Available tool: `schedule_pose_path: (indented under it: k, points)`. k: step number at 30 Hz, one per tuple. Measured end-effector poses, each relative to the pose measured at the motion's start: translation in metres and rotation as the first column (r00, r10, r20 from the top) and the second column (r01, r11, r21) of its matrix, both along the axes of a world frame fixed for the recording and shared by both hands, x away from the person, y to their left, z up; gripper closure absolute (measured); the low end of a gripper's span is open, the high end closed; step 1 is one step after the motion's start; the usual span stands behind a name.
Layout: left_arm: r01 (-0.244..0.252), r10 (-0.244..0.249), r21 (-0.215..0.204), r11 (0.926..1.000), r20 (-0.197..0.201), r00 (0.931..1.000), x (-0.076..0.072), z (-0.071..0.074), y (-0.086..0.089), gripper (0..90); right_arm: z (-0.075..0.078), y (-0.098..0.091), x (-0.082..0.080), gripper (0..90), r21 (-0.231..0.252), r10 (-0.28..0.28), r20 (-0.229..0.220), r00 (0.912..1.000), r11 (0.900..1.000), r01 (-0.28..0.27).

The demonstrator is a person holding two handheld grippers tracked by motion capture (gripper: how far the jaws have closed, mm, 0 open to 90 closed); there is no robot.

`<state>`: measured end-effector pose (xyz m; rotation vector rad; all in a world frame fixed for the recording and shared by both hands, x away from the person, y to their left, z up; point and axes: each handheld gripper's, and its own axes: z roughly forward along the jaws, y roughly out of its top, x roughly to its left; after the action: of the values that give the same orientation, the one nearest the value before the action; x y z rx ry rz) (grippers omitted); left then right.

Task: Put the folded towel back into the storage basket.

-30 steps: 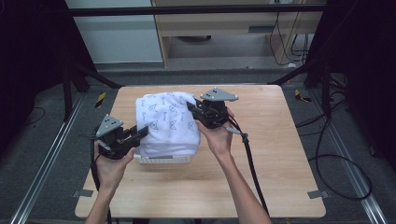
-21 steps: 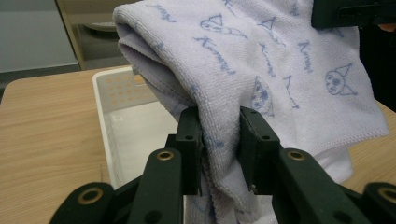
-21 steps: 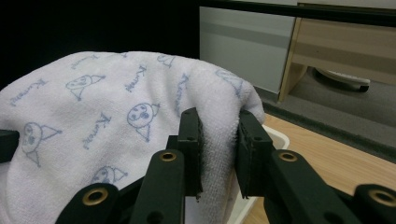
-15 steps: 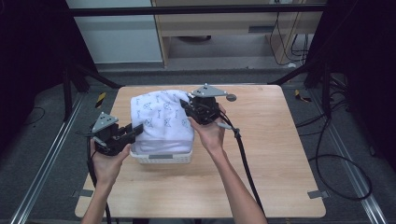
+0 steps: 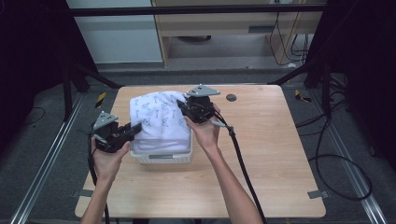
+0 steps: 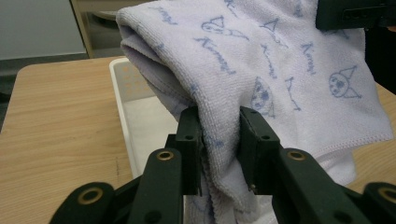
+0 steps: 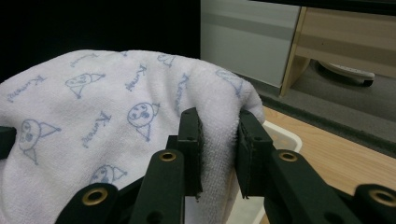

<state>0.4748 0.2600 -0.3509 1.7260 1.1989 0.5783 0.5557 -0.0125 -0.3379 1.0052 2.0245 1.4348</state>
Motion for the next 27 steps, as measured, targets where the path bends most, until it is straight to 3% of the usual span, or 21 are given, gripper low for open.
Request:
schedule_pose_path:
  k: [12, 27]
  points:
    - [-0.012, 0.012, 0.006, 0.9999, -0.021, 0.9997, 0.013, -0.012, 0.002, 70.4, -0.012, 0.006, 0.013, 74.2, -0.011, -0.009, -0.022, 0.9997, 0.9999, 0.009]
    - [-0.016, 0.015, -0.011, 0.9998, -0.059, 0.9981, 0.024, -0.04, 0.008, 70.4, -0.032, 0.016, 0.023, 74.0, -0.059, -0.012, -0.057, 0.9983, 0.9982, 0.008]
